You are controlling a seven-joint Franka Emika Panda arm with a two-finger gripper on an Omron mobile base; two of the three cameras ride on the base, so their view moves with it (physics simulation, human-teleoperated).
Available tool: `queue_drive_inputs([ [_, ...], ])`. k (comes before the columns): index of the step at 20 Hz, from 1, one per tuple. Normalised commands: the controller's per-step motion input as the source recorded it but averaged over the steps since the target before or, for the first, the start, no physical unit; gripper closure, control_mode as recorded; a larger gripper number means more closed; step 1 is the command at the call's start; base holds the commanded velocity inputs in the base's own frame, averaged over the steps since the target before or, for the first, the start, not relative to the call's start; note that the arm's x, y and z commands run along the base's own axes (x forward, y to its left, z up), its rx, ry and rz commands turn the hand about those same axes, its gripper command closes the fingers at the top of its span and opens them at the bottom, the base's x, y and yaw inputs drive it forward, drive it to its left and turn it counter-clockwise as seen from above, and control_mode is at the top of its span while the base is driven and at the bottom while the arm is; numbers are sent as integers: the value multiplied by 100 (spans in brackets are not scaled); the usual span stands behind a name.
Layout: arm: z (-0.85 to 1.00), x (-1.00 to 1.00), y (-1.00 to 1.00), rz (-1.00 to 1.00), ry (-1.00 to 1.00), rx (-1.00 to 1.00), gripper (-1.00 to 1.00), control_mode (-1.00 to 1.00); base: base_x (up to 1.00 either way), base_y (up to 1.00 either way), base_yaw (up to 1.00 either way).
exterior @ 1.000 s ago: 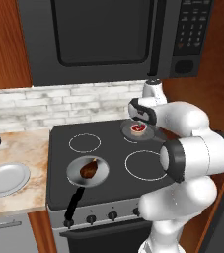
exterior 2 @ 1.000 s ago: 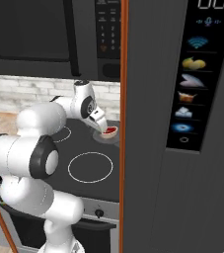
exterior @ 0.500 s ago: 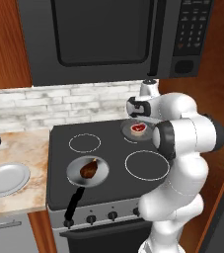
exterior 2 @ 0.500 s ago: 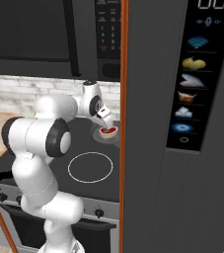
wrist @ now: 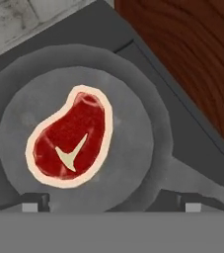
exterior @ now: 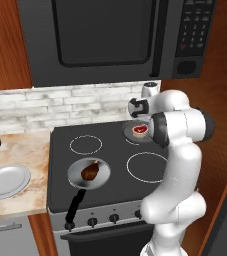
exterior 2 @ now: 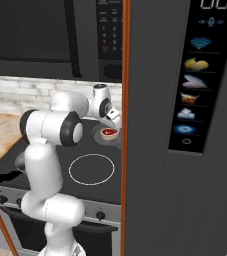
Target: Place one of the steaks on the plate and the other in the bowl. Then place the bowl in the fridge.
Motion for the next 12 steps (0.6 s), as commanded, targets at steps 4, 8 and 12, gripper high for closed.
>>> queue_drive_inputs([
  [4,-11,64,-21,0,0,0,-100,-100,0,0,0],
  [8,-10,52,-4,0,0,0,-100,-100,0,0,0],
  [12,-21,23,0,0,0,0,-100,-100,0,0,0],
])
